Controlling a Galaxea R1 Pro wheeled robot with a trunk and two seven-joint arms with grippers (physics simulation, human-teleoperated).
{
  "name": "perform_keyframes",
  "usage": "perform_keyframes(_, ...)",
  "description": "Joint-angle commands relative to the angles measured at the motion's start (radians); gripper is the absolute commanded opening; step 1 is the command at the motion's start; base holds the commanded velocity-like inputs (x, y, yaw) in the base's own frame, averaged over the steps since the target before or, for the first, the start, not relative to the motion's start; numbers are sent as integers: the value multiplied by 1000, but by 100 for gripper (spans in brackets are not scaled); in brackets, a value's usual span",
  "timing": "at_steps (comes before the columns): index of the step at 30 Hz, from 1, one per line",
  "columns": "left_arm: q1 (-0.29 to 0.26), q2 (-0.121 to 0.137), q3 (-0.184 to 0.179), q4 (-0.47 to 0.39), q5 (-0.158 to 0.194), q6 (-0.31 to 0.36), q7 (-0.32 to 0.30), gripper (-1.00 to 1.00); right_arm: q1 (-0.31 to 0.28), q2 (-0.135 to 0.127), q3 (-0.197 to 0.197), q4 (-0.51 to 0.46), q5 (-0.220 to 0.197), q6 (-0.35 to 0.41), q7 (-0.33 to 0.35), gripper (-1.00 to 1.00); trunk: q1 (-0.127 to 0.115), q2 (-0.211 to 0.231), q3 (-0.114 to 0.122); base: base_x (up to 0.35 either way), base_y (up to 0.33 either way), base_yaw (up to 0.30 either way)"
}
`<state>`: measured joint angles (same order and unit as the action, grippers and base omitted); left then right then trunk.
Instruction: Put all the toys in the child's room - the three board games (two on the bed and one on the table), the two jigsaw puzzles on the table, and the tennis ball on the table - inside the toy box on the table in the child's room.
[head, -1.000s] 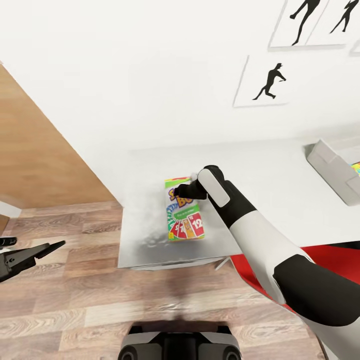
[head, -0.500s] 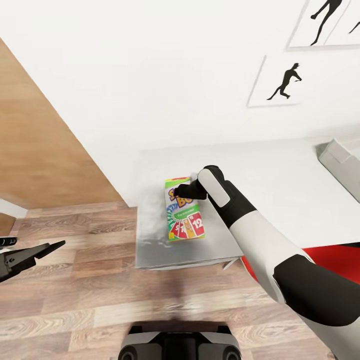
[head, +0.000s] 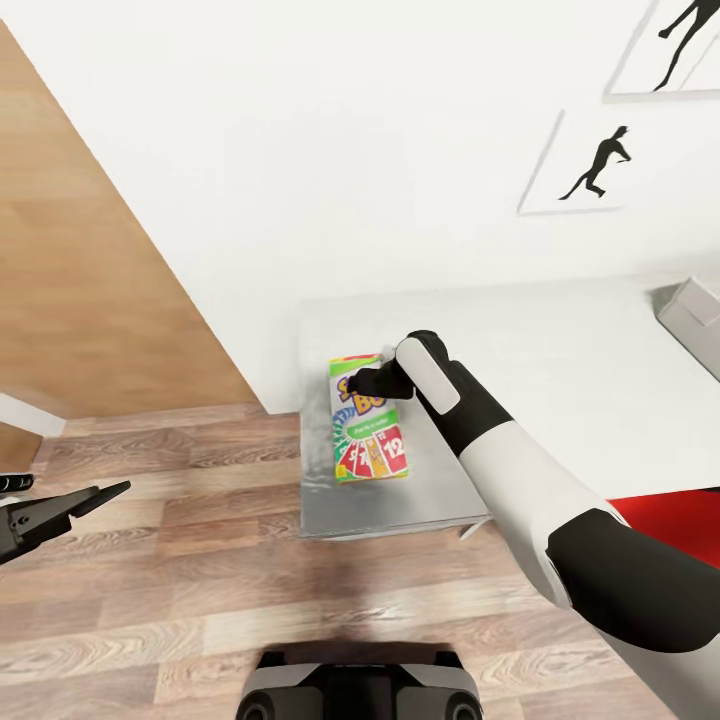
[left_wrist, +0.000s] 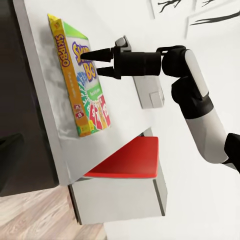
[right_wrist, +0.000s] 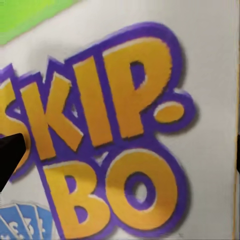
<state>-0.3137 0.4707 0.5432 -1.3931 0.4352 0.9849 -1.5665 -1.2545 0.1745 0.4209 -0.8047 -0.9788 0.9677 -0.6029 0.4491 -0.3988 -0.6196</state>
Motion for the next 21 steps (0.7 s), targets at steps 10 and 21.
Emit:
perform_keyframes(10,0,0,0,0,-1,11,-4,100,0,0,3,18,-20,1,-10,100,1,-1,-1,0,118,0)
perform_keyframes(21,0,0,0,0,-1,11,-4,100,0,0,3,18,-20,1,-11,100,1,-1,-1,0,144,0)
